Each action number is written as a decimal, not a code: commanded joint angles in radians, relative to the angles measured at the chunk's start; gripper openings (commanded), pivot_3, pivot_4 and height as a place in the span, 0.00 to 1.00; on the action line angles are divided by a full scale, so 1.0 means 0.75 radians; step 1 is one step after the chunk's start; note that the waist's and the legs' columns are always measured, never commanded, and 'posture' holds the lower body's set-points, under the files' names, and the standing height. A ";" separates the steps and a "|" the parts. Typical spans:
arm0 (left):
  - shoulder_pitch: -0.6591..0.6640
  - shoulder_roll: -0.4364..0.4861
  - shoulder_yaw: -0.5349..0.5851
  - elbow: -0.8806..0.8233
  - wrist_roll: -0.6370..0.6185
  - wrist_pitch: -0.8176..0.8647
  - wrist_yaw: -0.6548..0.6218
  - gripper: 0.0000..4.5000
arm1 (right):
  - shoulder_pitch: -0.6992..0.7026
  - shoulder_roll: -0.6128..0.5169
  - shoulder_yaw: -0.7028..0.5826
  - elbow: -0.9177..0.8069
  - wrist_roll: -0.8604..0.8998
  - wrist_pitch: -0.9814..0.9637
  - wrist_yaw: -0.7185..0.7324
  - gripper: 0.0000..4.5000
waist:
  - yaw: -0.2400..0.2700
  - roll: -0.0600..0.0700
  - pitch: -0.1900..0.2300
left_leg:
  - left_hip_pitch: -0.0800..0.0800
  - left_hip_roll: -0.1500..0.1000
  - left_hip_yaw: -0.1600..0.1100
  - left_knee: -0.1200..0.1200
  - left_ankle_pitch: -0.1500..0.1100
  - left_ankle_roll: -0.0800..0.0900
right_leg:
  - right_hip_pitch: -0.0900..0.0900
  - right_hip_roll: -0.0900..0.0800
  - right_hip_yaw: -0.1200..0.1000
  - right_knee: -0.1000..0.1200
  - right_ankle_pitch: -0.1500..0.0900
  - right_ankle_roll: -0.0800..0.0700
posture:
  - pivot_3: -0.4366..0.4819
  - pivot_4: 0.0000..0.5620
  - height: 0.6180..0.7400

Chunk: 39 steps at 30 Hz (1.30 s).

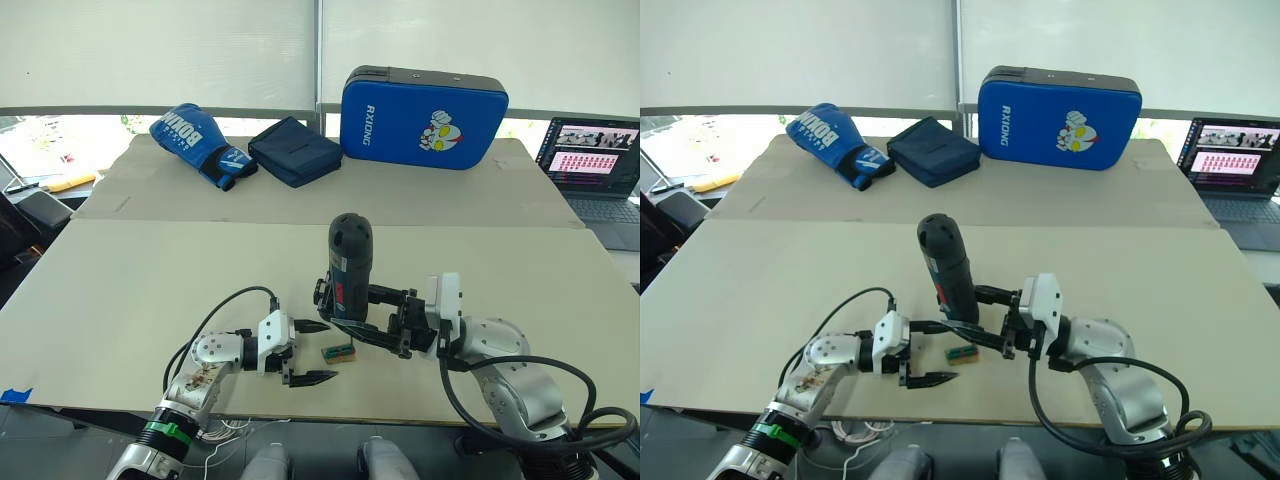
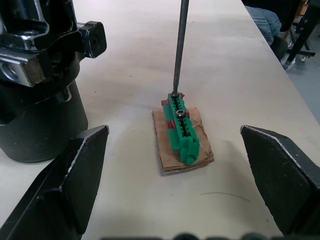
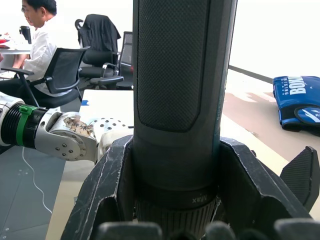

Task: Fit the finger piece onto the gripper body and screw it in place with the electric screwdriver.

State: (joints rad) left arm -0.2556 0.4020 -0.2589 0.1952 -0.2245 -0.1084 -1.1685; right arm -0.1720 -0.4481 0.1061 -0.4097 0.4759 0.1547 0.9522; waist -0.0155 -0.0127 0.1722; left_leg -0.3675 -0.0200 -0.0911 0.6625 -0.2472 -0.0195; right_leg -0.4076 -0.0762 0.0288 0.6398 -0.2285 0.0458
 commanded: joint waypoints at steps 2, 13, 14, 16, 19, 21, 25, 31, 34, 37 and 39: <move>0.034 -0.006 -0.031 0.047 0.023 0.004 -0.007 1.00 | -0.005 0.004 -0.012 -0.037 0.031 -0.012 -0.005 0.43 | 0.000 0.000 0.000 | 0.000 0.000 0.000 0.000 0.000 0.000 | 0.000 0.000 0.000 0.000 0.000 0.000 | 0.48 0.27 1.00; 0.029 -0.004 -0.029 0.028 0.007 -0.008 -0.028 1.00 | -0.006 -0.003 -0.037 -0.071 0.077 -0.001 -0.007 0.43 | 0.000 0.000 0.000 | 0.000 0.000 0.000 0.000 0.000 0.000 | 0.000 0.000 0.000 -0.001 0.000 0.000 | 0.48 0.27 1.00; 0.031 0.000 -0.024 0.020 -0.001 -0.009 -0.036 1.00 | -0.007 -0.004 -0.040 -0.079 0.083 0.000 -0.010 0.43 | 0.000 0.000 0.000 | 0.000 0.000 0.000 0.000 0.000 0.000 | 0.000 0.000 0.000 -0.001 0.000 0.000 | 0.48 0.27 1.00; 0.035 0.009 -0.013 0.011 -0.019 -0.012 -0.054 1.00 | -0.010 -0.003 -0.044 -0.092 0.095 0.005 -0.016 0.43 | 0.000 0.000 0.000 | 0.000 0.000 0.000 0.000 0.000 0.000 | 0.000 0.000 0.000 -0.001 0.000 0.000 | 0.48 0.27 1.00; 0.042 0.016 0.016 -0.012 -0.074 -0.016 -0.091 1.00 | -0.012 -0.010 -0.054 -0.114 0.109 0.017 -0.022 0.43 | -0.002 0.000 0.000 | -0.001 0.000 0.000 -0.001 0.000 0.000 | 0.000 0.000 0.000 -0.002 0.000 0.000 | 0.48 0.27 1.00; 0.044 0.018 0.029 -0.018 -0.090 -0.035 -0.105 1.00 | -0.015 -0.016 -0.061 -0.127 0.123 0.026 -0.028 0.43 | -0.003 0.000 0.000 | -0.001 0.000 0.000 -0.002 0.000 0.000 | 0.000 0.000 0.000 -0.002 0.000 0.000 | 0.48 0.27 1.00; 0.041 0.026 0.064 -0.030 -0.128 -0.061 -0.140 1.00 | -0.039 -0.025 -0.089 -0.153 0.169 0.057 -0.058 0.43 | -0.002 -0.001 0.001 | -0.001 0.000 0.000 -0.002 0.000 0.000 | -0.001 0.000 0.000 -0.003 0.000 0.000 | 0.48 0.27 1.00; 0.019 0.061 0.120 -0.055 -0.183 -0.082 -0.196 1.00 | -0.069 -0.062 -0.156 -0.211 0.251 0.129 -0.101 0.43 | 0.001 -0.001 0.002 | -0.002 0.001 0.000 -0.002 0.000 0.000 | -0.002 0.000 0.000 -0.003 0.000 0.000 | 0.48 0.27 1.00; -0.002 0.089 0.171 -0.107 -0.250 -0.020 -0.209 1.00 | -0.086 -0.102 -0.218 -0.249 0.319 0.182 -0.133 0.43 | 0.001 -0.001 0.002 | -0.003 0.001 0.000 -0.002 0.000 0.000 | -0.002 0.000 0.000 -0.004 0.000 0.000 | 0.48 0.27 1.00; -0.021 0.117 0.213 -0.162 -0.317 0.072 -0.207 1.00 | -0.108 -0.135 -0.269 -0.266 0.372 0.225 -0.161 0.43 | 0.001 -0.001 0.003 | -0.004 0.002 0.000 -0.002 0.000 0.000 | -0.002 0.000 0.000 -0.006 0.000 0.000 | 0.48 0.27 1.00; -0.034 0.148 0.252 -0.194 -0.385 0.184 -0.201 1.00 | -0.136 -0.156 -0.307 -0.265 0.411 0.255 -0.185 0.43 | 0.000 -0.001 0.003 | -0.004 0.002 0.000 -0.002 0.000 0.000 | -0.002 0.000 -0.001 -0.007 0.000 0.001 | 0.48 0.27 1.00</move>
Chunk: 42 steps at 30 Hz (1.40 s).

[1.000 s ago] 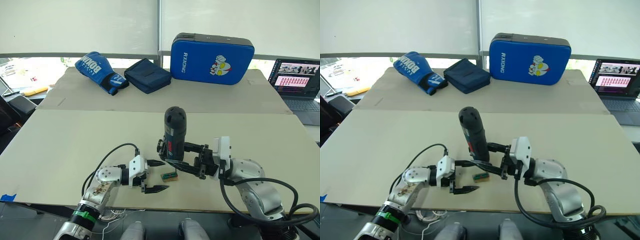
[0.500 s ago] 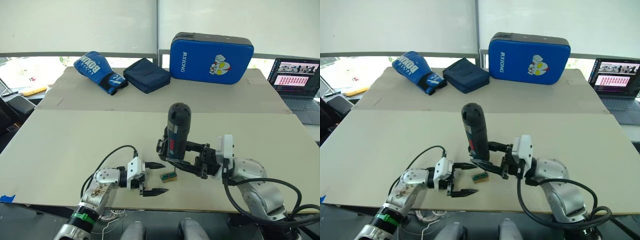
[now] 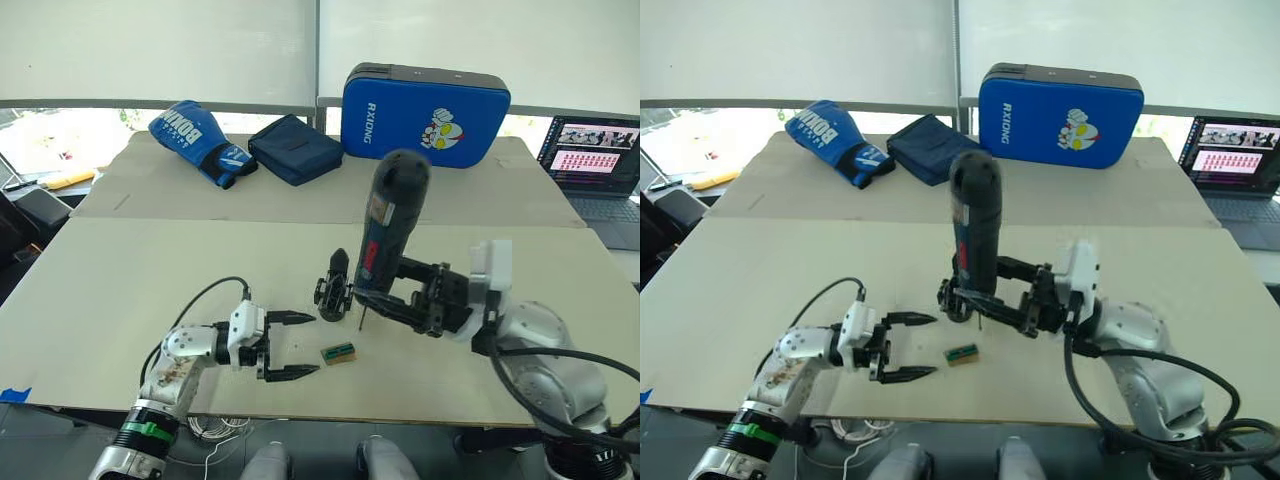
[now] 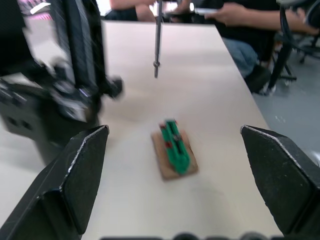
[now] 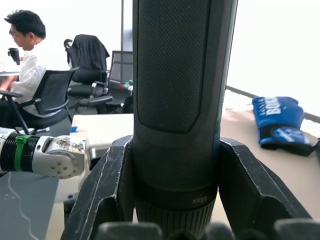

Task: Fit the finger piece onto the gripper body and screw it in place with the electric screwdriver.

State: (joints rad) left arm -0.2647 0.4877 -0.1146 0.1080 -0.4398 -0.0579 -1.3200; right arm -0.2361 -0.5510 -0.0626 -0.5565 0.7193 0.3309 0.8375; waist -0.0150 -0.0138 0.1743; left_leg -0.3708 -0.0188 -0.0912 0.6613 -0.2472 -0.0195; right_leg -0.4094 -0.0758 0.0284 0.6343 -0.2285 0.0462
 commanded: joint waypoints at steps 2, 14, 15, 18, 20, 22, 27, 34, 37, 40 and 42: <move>-0.033 0.057 0.087 -0.104 -0.148 0.218 0.017 1.00 | -0.076 -0.032 -0.105 -0.066 0.116 0.042 -0.052 0.43 | -0.004 0.000 0.000 | 0.000 0.000 0.000 0.000 0.000 0.000 | 0.000 0.000 0.000 -0.001 0.000 0.000 | 0.48 0.27 1.00; -0.117 0.074 0.215 0.091 -0.116 0.177 0.019 1.00 | -0.318 0.009 -0.109 0.059 0.170 0.128 -0.138 0.43 | -0.003 0.000 0.001 | -0.001 0.000 0.000 -0.002 0.000 0.000 | -0.001 0.000 0.000 -0.003 0.004 -0.006 | 0.48 0.27 1.00; -0.121 0.072 0.215 0.106 -0.111 0.164 0.014 1.00 | -0.329 0.015 -0.104 0.069 0.164 0.129 -0.137 0.43 | -0.003 0.000 0.001 | -0.001 0.000 0.000 -0.002 0.000 0.000 | -0.001 0.000 0.000 -0.003 0.005 -0.008 | 0.48 0.27 1.00; -0.135 0.068 0.212 0.161 -0.090 0.122 -0.002 1.00 | -0.369 0.039 -0.080 0.105 0.142 0.134 -0.134 0.43 | -0.003 0.000 0.001 | -0.004 0.000 0.000 -0.002 0.000 0.000 | -0.003 0.000 0.000 -0.003 0.006 -0.009 | 0.48 0.27 1.00; -0.140 0.064 0.210 0.179 -0.081 0.103 -0.003 1.00 | -0.374 0.051 -0.057 0.125 0.116 0.123 -0.121 0.43 | -0.003 0.000 0.001 | -0.006 -0.001 0.000 -0.002 0.000 0.000 | -0.006 0.000 0.000 -0.003 0.006 -0.009 | 0.48 0.27 1.00; -0.144 0.059 0.205 0.176 -0.077 0.100 0.007 1.00 | -0.363 0.061 -0.042 0.139 0.095 0.106 -0.107 0.43 | -0.004 0.000 0.001 | -0.014 0.000 0.000 -0.001 0.000 0.000 | -0.015 0.000 0.000 0.000 0.007 -0.010 | 0.48 0.27 1.00; -0.146 0.042 0.191 0.136 -0.068 0.113 0.041 1.00 | -0.373 0.099 -0.011 0.180 0.050 0.083 -0.084 0.43 | -0.003 0.000 0.001 | -0.018 -0.001 0.000 0.000 0.000 0.000 | -0.019 -0.001 0.000 0.004 0.007 -0.010 | 0.48 0.27 1.00; -0.154 0.023 0.159 0.021 -0.059 0.202 0.108 1.00 | -0.419 0.168 0.031 0.238 -0.012 0.069 -0.071 0.43 | -0.007 0.000 0.001 | -0.017 -0.001 0.000 0.000 0.000 0.000 | -0.019 0.000 0.000 0.005 0.007 -0.010 | 0.48 0.27 1.00; -0.160 0.016 0.145 -0.021 -0.058 0.237 0.135 1.00 | -0.448 0.202 0.052 0.259 -0.036 0.068 -0.073 0.43 | -0.008 0.000 0.001 | -0.017 -0.001 0.000 0.000 0.000 0.000 | -0.020 0.000 0.000 0.006 0.007 -0.010 | 0.48 0.27 1.00; -0.167 0.015 0.140 -0.045 -0.057 0.267 0.152 1.00 | -0.473 0.231 0.067 0.270 -0.049 0.074 -0.075 0.43 | -0.007 0.000 0.001 | -0.017 -0.001 0.000 0.000 0.000 0.000 | -0.020 0.000 0.000 0.006 0.007 -0.010 | 0.48 0.27 1.00; -0.170 0.017 0.137 -0.053 -0.055 0.283 0.159 1.00 | -0.486 0.249 0.078 0.277 -0.056 0.080 -0.073 0.43 | -0.008 0.000 0.001 | -0.017 -0.001 0.000 0.000 0.000 0.000 | -0.020 0.000 0.000 0.006 0.007 -0.010 | 0.48 0.27 1.00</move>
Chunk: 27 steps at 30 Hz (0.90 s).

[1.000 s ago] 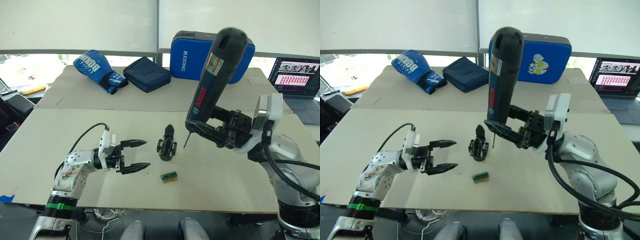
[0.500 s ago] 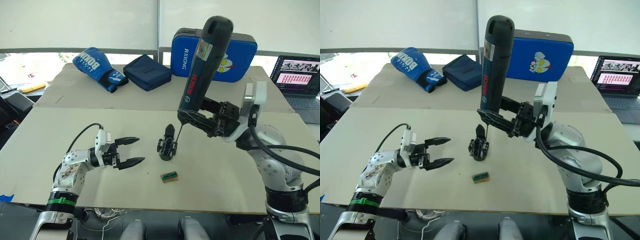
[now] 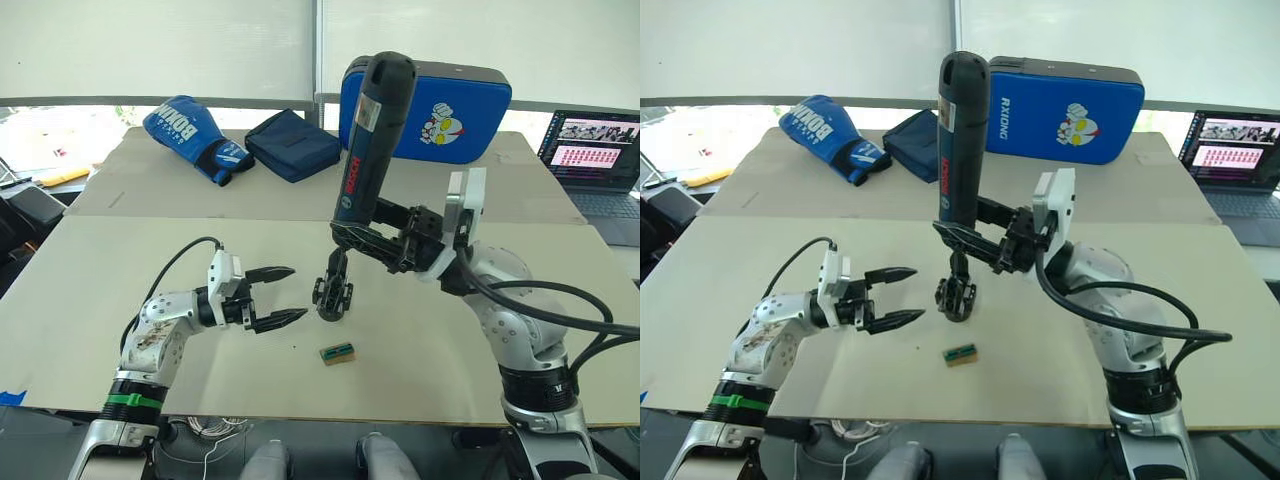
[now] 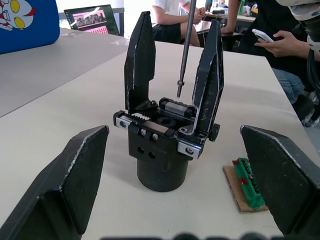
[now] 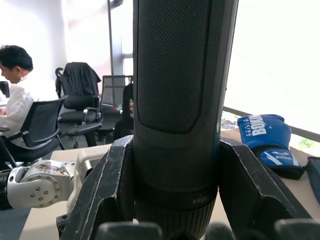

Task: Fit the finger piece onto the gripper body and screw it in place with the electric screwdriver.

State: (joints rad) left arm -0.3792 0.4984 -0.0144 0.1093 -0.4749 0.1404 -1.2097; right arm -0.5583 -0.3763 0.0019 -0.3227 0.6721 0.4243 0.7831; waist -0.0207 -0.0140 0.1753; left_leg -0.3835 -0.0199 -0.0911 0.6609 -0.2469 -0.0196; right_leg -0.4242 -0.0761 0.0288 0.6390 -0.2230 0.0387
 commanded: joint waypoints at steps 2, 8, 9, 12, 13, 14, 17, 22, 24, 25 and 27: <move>-0.017 0.006 0.001 -0.061 -0.005 0.030 0.015 1.00 | -0.068 0.030 0.004 -0.028 -0.002 -0.038 -0.003 0.43 | -0.001 0.000 0.000 | 0.000 0.000 0.000 0.000 0.000 0.000 | 0.000 0.000 0.000 0.000 0.000 0.000 | 0.48 0.27 1.00; -0.020 0.016 -0.012 -0.063 0.007 0.047 0.010 1.00 | -0.095 0.062 0.037 -0.007 -0.022 -0.015 -0.003 0.43 | -0.001 0.000 0.000 | 0.000 0.000 0.000 0.000 0.000 0.000 | 0.000 0.000 0.000 0.001 0.000 0.000 | 0.48 0.27 1.00; -0.020 0.016 -0.013 -0.057 0.010 0.047 0.008 1.00 | -0.096 0.062 0.042 -0.002 -0.028 -0.012 -0.003 0.43 | -0.001 0.000 0.000 | 0.000 0.000 0.000 0.000 0.000 0.000 | 0.000 0.000 0.000 0.001 0.000 0.000 | 0.48 0.27 1.00; -0.017 0.018 -0.016 -0.039 0.018 0.037 -0.001 1.00 | -0.097 0.059 0.050 0.007 -0.038 -0.002 -0.004 0.43 | -0.001 0.000 0.000 | 0.000 0.000 0.000 0.000 0.000 0.000 | 0.000 0.000 0.000 0.001 0.000 0.000 | 0.48 0.27 1.00; -0.017 0.019 -0.020 -0.026 0.025 0.028 -0.006 1.00 | -0.097 0.052 0.054 0.011 -0.044 0.003 -0.004 0.43 | -0.001 0.000 0.000 | 0.001 0.000 0.000 0.000 0.000 0.000 | 0.000 0.000 0.000 0.001 0.000 0.000 | 0.48 0.27 1.00; -0.017 0.019 -0.021 -0.016 0.031 0.021 -0.011 1.00 | -0.096 0.047 0.057 0.013 -0.047 0.008 -0.003 0.43 | -0.001 0.000 0.000 | 0.001 0.000 0.000 0.000 0.000 0.000 | 0.000 0.000 0.000 0.001 0.000 0.000 | 0.48 0.27 1.00; -0.019 0.014 -0.026 0.015 0.050 -0.001 -0.025 1.00 | -0.092 0.037 0.060 0.011 -0.041 0.028 0.004 0.43 | -0.001 0.000 0.000 | 0.001 0.000 0.000 0.000 0.000 0.000 | 0.000 0.000 0.000 0.001 0.000 0.000 | 0.48 0.27 1.00; -0.015 0.010 -0.026 0.034 0.062 -0.023 -0.042 1.00 | -0.083 0.031 0.058 -0.004 -0.025 0.062 0.009 0.43 | -0.001 0.000 0.000 | 0.000 0.000 0.000 0.000 0.000 0.000 | -0.001 0.000 0.000 0.001 0.000 0.000 | 0.48 0.27 1.00; -0.009 0.012 -0.026 0.034 0.064 -0.028 -0.047 1.00 | -0.079 0.031 0.058 -0.008 -0.024 0.066 0.007 0.43 | -0.001 0.000 0.000 | 0.000 0.000 0.000 0.000 0.000 0.000 | -0.001 0.000 0.000 0.001 0.000 0.000 | 0.48 0.27 1.00; -0.006 0.013 -0.025 0.033 0.064 -0.031 -0.049 1.00 | -0.077 0.031 0.058 -0.011 -0.025 0.069 0.007 0.43 | -0.001 0.000 0.000 | 0.000 0.000 0.000 0.000 0.000 0.000 | -0.001 0.000 0.000 0.001 0.000 0.000 | 0.48 0.27 1.00; 0.001 0.015 -0.025 0.030 0.064 -0.035 -0.053 1.00 | -0.071 0.030 0.057 -0.015 -0.027 0.073 0.008 0.43 | -0.001 0.000 0.000 | 0.000 0.000 0.000 0.000 0.000 0.000 | -0.001 0.000 0.000 0.001 0.000 0.000 | 0.48 0.27 1.00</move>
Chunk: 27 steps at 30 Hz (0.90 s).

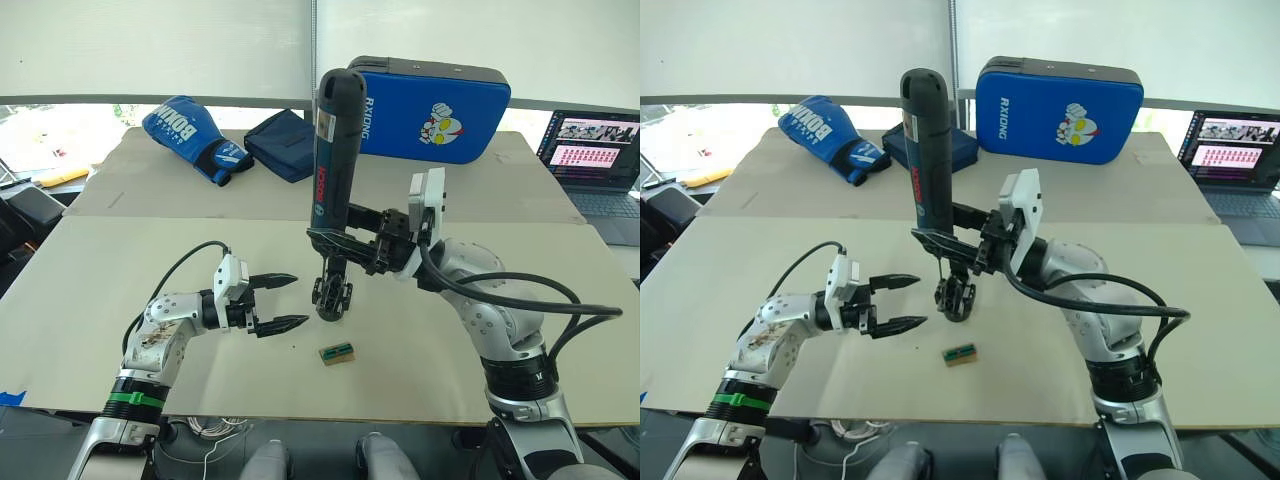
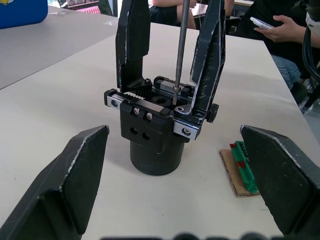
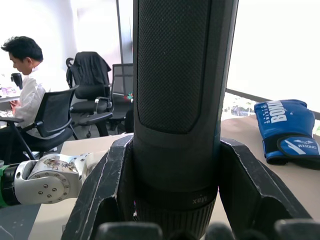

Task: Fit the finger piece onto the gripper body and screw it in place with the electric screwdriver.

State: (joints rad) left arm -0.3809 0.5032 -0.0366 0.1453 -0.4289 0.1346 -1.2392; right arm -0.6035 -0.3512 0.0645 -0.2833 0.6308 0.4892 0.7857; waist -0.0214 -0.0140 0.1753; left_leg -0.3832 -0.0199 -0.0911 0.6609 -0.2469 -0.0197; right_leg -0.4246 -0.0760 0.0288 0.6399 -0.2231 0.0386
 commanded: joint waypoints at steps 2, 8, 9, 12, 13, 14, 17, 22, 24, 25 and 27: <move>0.009 0.010 0.005 -0.019 0.003 -0.032 -0.018 1.00 | -0.004 -0.005 -0.028 -0.073 0.029 -0.009 0.006 0.43 | 0.000 0.000 0.000 | 0.000 0.000 0.000 0.000 0.000 0.000 | 0.000 0.000 0.000 0.000 0.000 0.000 | 0.48 0.27 1.00; 0.015 0.009 0.005 -0.013 0.006 -0.041 -0.027 1.00 | 0.007 -0.012 -0.033 -0.080 0.033 -0.005 0.009 0.43 | 0.000 0.000 0.000 | 0.000 0.000 0.000 0.000 0.000 0.000 | 0.000 0.000 0.000 0.000 0.000 0.000 | 0.48 0.27 1.00; 0.014 0.008 0.005 -0.011 0.006 -0.042 -0.028 1.00 | 0.008 -0.013 -0.033 -0.081 0.034 -0.005 0.008 0.43 | 0.000 0.000 0.000 | 0.000 0.000 0.000 0.000 0.000 0.000 | 0.000 0.000 0.000 0.000 0.000 0.000 | 0.48 0.27 1.00; 0.010 0.003 0.003 0.004 0.010 -0.052 -0.034 1.00 | 0.015 -0.016 -0.033 -0.082 0.032 -0.007 0.009 0.43 | 0.000 0.000 0.000 | 0.000 0.000 0.000 0.000 0.000 0.000 | 0.000 0.000 0.000 0.000 0.000 0.000 | 0.48 0.27 1.00; 0.009 0.001 0.003 0.012 0.012 -0.057 -0.036 1.00 | 0.016 -0.017 -0.033 -0.082 0.031 -0.007 0.009 0.43 | 0.000 0.000 0.000 | 0.000 0.000 0.000 0.000 0.000 0.000 | 0.000 0.000 0.000 0.000 0.000 0.000 | 0.48 0.27 1.00; 0.008 -0.001 0.002 0.021 0.014 -0.064 -0.039 1.00 | 0.017 -0.018 -0.033 -0.081 0.031 -0.007 0.009 0.43 | 0.000 0.000 0.000 | 0.000 0.000 0.000 0.000 0.000 0.000 | 0.000 0.000 0.000 0.000 0.000 0.000 | 0.48 0.27 1.00; 0.010 -0.005 0.002 0.047 0.019 -0.087 -0.049 1.00 | 0.020 -0.023 -0.035 -0.082 0.033 -0.006 0.010 0.43 | 0.000 0.000 0.000 | 0.000 0.000 0.000 0.000 0.000 0.000 | 0.000 0.000 0.000 0.000 0.000 0.000 | 0.48 0.27 1.00; 0.014 -0.011 0.004 0.079 0.027 -0.119 -0.061 1.00 | 0.023 -0.028 -0.035 -0.081 0.031 -0.008 0.011 0.43 | 0.000 0.000 0.000 | 0.000 0.000 0.000 0.000 0.000 0.000 | 0.000 0.000 0.000 0.000 0.000 0.000 | 0.48 0.27 1.00; 0.014 -0.015 0.004 0.087 0.030 -0.128 -0.059 1.00 | 0.024 -0.025 -0.032 -0.077 0.026 -0.012 0.011 0.43 | 0.000 0.000 0.000 | 0.000 0.000 0.000 0.000 0.000 0.000 | 0.000 0.000 0.000 0.000 0.000 0.000 | 0.48 0.27 1.00; 0.014 -0.018 0.003 0.089 0.033 -0.132 -0.057 1.00 | 0.025 -0.023 -0.029 -0.074 0.021 -0.016 0.012 0.43 | 0.000 0.000 0.000 | 0.000 0.000 0.000 0.000 0.000 0.000 | 0.000 0.000 0.000 0.000 0.000 0.000 | 0.48 0.27 1.00; 0.018 -0.026 0.001 0.084 0.040 -0.134 -0.051 1.00 | 0.028 -0.020 -0.021 -0.071 0.011 -0.025 0.013 0.43 | 0.001 0.000 0.000 | 0.000 0.000 0.000 0.000 0.000 0.000 | 0.000 0.000 0.000 0.000 0.000 0.000 | 0.48 0.27 1.00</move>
State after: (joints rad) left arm -0.3717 0.4837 -0.0374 0.2158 -0.3964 0.0583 -1.2775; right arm -0.5766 -0.3683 0.0641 -0.2946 0.6311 0.4942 0.7910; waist -0.0209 -0.0140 0.1753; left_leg -0.3832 -0.0200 -0.0911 0.6610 -0.2469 -0.0197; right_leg -0.4246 -0.0761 0.0288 0.6402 -0.2231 0.0386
